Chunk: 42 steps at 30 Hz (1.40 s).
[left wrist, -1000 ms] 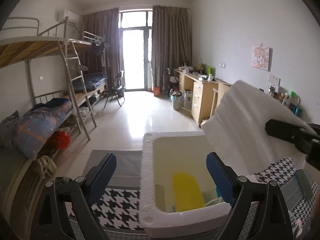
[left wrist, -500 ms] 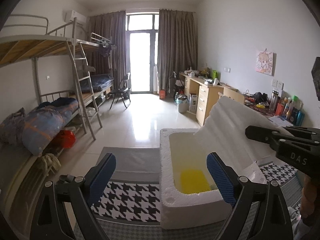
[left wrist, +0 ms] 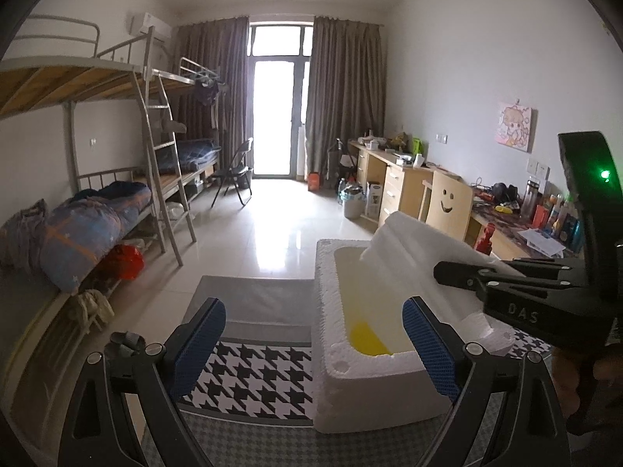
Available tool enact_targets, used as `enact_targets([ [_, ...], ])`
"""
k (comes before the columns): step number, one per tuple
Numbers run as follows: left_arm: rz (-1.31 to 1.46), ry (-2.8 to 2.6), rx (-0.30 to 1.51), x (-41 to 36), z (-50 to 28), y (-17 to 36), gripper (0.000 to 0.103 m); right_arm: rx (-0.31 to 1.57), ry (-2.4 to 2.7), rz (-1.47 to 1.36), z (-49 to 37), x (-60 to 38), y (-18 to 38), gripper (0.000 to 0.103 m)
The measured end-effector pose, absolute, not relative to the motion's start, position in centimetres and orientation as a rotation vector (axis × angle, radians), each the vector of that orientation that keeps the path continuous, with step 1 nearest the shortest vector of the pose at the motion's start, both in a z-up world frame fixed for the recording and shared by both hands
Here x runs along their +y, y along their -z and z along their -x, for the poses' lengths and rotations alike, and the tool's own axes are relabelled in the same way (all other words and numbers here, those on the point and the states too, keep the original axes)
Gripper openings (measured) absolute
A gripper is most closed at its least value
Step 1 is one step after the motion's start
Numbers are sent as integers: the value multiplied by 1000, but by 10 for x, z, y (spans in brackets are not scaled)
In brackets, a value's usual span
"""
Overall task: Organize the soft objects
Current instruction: 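Move the right tool over the foam box and open it to drop the tissues, then withdraw both tools from the box toward the grey cloth on the table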
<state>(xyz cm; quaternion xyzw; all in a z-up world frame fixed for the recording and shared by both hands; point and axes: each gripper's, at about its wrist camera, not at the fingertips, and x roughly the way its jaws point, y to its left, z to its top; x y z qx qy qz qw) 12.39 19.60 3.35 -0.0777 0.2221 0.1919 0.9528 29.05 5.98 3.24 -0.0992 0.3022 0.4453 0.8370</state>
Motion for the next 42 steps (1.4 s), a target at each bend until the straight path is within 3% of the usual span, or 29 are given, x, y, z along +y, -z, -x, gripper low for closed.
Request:
enact_targets([
  [8, 163, -402, 453, 200, -122, -31, 93, 687, -939, 231, -295, 70, -22, 9],
  [10, 158, -411, 454, 201, -121, -31, 93, 697, -942, 231, -295, 71, -21, 34],
  [13, 158, -412, 454, 202, -120, -30, 93, 704, -949, 207, -295, 70, -21, 57],
  [27, 140, -419, 429, 195, -114, -39, 97, 640, -929, 208, -283, 56, -38, 65],
  [36, 115, -413, 400, 180, -108, -47, 102, 584, -882, 166, -272, 32, -49, 93],
  [42, 97, -408, 393, 169, -104, -50, 102, 559, -880, 171, -264, 22, -52, 95],
])
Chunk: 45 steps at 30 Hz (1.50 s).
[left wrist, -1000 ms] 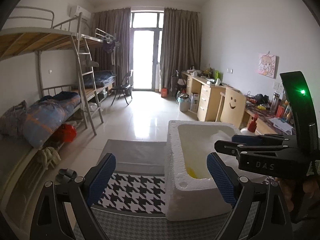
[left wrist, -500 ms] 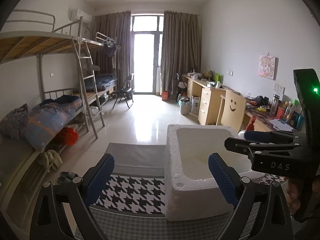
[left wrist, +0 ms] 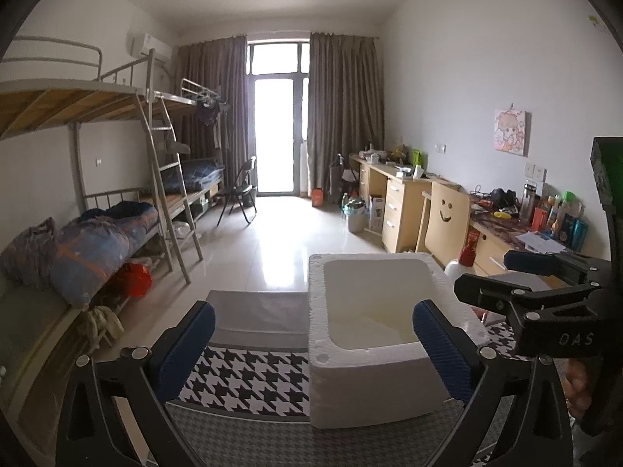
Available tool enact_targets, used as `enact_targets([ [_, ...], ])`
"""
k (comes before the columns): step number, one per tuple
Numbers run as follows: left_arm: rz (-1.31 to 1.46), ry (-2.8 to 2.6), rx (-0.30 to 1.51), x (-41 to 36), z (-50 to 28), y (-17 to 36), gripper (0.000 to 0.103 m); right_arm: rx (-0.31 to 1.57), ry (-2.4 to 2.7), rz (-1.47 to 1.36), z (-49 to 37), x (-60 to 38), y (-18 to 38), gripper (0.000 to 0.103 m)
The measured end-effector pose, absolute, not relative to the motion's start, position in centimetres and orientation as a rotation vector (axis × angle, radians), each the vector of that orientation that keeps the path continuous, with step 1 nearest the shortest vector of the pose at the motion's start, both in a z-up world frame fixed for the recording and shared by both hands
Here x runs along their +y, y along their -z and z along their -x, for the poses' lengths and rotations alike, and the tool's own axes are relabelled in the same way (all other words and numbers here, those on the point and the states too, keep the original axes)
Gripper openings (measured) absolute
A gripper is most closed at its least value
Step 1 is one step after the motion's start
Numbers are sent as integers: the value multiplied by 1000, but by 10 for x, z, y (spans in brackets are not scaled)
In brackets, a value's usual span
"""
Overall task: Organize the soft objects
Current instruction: 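Withdraw both tools from the box toward the grey cloth on the table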
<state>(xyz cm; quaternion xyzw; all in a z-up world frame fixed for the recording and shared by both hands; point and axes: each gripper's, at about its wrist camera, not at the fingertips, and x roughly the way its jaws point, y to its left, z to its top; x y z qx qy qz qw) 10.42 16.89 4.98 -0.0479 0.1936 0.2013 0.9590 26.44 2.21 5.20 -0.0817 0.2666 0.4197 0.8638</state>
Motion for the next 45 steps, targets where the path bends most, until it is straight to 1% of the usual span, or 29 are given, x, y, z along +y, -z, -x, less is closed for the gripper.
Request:
enact_targets([
  [18, 64, -375, 340, 136, -78, -62, 102, 477, -874, 162, -234, -17, -63, 95],
  [45, 41, -302, 273, 82, -41, -60, 102, 385, -789, 118, -192, -94, -48, 95],
])
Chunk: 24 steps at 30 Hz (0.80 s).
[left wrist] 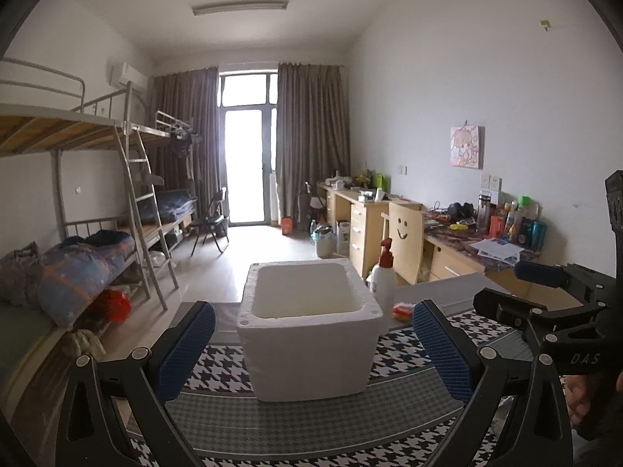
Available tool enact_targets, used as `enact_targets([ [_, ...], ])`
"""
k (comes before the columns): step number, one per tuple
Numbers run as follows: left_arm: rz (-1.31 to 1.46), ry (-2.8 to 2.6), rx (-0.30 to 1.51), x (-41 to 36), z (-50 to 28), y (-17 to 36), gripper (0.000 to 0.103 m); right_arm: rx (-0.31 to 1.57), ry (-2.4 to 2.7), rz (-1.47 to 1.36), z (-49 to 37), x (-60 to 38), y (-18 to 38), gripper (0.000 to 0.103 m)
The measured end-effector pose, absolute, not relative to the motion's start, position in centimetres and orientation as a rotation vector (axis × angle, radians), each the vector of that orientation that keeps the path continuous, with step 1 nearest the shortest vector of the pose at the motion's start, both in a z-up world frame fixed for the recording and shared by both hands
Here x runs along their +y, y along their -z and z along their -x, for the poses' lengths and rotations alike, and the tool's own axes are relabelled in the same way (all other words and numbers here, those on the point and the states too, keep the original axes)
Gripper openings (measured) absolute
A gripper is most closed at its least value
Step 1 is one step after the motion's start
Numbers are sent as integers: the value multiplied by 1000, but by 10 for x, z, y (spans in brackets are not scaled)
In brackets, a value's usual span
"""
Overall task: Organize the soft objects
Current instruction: 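Withdraw both tools from the box toward the grey cloth on the table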
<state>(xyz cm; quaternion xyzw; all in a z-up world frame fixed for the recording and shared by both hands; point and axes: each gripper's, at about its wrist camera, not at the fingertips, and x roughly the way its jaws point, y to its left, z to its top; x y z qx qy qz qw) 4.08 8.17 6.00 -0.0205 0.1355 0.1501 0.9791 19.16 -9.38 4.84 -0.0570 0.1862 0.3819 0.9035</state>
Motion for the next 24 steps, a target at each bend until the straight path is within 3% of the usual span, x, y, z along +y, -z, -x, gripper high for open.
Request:
enact_targets([
  [24, 37, -186, 266, 45, -44, -47, 102, 381, -708, 65, -177, -139, -35, 95],
])
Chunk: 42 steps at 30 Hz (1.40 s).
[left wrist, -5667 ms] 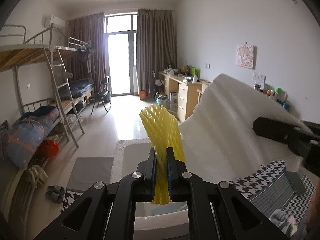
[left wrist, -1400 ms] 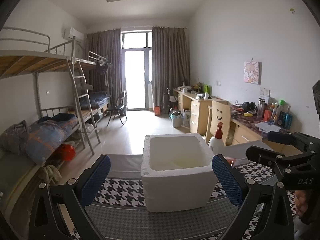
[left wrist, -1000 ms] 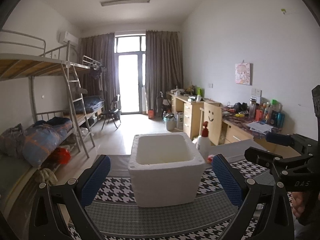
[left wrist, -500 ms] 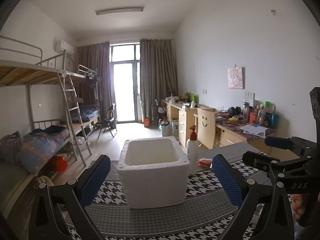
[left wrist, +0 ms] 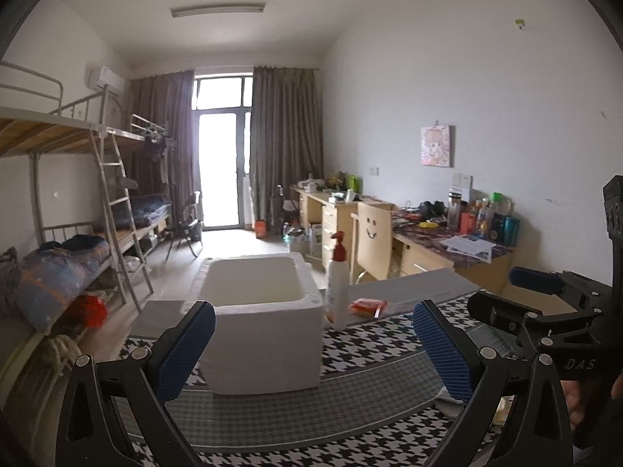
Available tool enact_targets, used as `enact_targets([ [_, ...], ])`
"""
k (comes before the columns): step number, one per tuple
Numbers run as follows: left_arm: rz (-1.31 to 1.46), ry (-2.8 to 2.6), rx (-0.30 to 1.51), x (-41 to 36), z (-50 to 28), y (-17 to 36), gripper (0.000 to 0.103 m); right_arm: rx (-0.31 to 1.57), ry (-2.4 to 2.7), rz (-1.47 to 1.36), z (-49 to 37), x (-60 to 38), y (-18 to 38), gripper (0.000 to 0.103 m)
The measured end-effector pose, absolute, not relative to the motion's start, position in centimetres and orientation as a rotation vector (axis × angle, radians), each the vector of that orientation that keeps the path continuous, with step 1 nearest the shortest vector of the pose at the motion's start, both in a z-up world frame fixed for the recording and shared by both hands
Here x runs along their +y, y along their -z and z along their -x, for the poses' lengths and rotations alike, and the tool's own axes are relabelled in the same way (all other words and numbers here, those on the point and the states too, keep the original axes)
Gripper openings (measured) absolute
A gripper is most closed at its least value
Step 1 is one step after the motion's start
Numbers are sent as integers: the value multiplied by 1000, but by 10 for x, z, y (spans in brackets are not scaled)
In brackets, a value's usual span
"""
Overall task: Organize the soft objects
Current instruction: 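Withdraw both tools from the box toward the grey cloth on the table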
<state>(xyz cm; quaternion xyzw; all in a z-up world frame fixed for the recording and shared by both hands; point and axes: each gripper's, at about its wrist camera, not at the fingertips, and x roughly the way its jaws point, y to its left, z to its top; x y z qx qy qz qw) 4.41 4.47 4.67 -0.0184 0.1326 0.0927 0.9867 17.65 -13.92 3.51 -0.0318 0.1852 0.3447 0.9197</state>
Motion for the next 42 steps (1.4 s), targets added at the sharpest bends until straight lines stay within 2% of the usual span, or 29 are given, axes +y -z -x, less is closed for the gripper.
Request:
enact_targets([
  [42, 67, 45, 357, -16, -70, -1, 102, 465, -527, -16, -178, -224, 14, 95],
])
